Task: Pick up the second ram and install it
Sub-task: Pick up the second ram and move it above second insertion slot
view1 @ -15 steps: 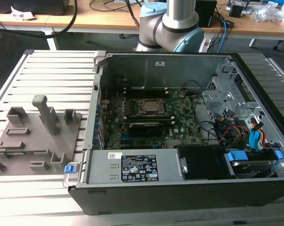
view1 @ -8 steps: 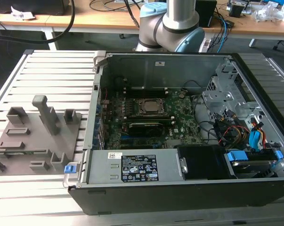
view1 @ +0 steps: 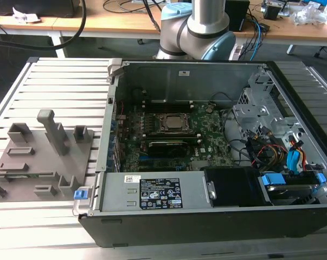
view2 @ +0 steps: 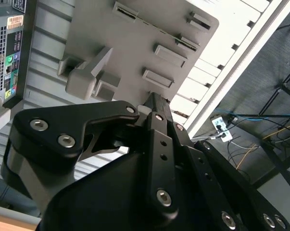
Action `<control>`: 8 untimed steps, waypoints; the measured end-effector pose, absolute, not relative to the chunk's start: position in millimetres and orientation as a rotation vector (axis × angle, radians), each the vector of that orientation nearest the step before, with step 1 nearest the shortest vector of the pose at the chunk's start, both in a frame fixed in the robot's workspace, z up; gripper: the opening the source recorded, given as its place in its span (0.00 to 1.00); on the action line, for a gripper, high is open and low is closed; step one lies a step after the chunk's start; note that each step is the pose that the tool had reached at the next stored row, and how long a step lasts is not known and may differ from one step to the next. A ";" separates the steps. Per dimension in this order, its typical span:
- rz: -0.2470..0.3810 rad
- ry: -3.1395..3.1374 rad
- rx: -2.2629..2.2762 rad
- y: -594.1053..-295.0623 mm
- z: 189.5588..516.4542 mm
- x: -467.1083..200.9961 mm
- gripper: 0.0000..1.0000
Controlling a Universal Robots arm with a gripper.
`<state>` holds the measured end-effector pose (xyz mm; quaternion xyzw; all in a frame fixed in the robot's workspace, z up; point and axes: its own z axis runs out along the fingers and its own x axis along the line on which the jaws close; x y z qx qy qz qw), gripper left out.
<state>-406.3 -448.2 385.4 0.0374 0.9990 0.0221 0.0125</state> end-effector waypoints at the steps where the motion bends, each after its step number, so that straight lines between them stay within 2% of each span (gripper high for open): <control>1: 0.069 3.114 0.115 -448.2 385.4 -406.3 0.11; 8: 0.072 3.116 -0.154 -448.2 385.4 -406.3 0.11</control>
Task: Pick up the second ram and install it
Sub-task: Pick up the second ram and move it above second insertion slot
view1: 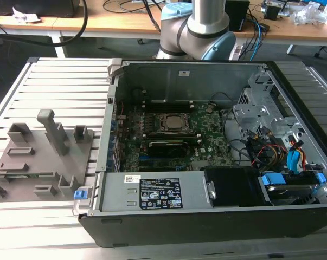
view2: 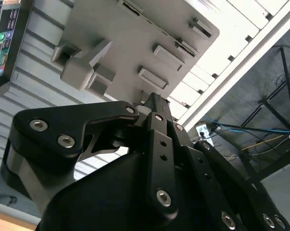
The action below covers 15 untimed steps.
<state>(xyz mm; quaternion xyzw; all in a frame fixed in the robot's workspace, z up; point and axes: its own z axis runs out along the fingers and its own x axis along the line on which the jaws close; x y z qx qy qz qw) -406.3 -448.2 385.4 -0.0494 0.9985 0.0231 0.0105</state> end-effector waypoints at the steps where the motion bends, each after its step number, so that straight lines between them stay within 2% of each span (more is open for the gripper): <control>1: 0.072 3.115 -0.182 -448.2 385.5 -406.3 0.11; 15: 0.077 3.056 -0.662 -448.2 385.5 -406.3 0.11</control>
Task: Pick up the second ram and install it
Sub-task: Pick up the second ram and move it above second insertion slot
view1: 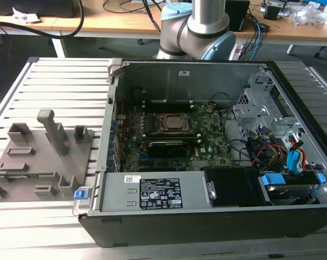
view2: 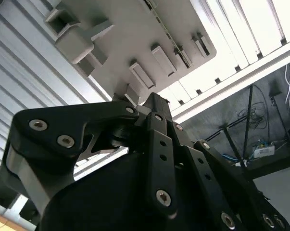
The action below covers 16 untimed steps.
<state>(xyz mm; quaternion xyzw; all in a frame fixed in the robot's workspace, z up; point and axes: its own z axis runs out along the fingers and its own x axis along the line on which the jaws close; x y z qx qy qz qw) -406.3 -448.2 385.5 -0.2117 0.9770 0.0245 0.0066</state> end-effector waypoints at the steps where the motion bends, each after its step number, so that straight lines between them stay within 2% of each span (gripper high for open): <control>1: 0.077 3.048 -0.701 -448.2 385.4 -406.3 0.11; 16: 0.079 2.947 -1.066 -448.2 385.4 -406.3 0.11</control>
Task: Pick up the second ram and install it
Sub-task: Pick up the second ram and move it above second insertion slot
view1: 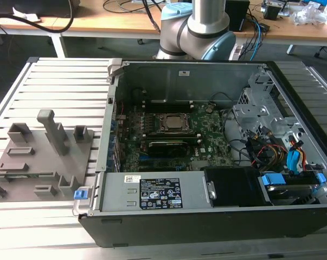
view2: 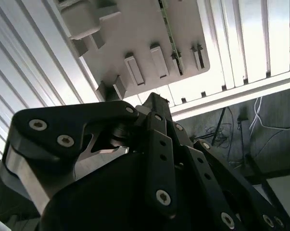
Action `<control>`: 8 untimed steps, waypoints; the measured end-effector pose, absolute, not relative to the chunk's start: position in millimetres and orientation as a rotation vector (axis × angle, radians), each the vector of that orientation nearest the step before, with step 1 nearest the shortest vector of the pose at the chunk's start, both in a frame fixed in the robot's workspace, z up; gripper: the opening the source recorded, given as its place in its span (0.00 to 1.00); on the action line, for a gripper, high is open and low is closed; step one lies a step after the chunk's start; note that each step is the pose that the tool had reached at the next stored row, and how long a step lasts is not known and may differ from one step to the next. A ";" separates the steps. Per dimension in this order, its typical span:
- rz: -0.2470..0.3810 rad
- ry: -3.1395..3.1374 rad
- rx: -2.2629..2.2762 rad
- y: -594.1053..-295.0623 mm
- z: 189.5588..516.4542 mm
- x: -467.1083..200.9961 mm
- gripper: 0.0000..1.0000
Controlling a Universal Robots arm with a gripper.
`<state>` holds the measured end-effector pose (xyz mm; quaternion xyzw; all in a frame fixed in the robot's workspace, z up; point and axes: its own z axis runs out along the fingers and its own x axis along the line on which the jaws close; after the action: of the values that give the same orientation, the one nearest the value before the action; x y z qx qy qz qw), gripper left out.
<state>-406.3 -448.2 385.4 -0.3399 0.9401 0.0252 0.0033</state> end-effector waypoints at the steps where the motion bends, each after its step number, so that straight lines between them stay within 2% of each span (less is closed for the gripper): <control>1: 0.079 2.943 -1.079 -448.2 385.4 -406.3 0.11; 8: 0.079 2.884 -1.233 -448.2 385.4 -406.3 0.11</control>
<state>-406.3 -448.2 385.4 -0.3931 0.9192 0.0253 0.0019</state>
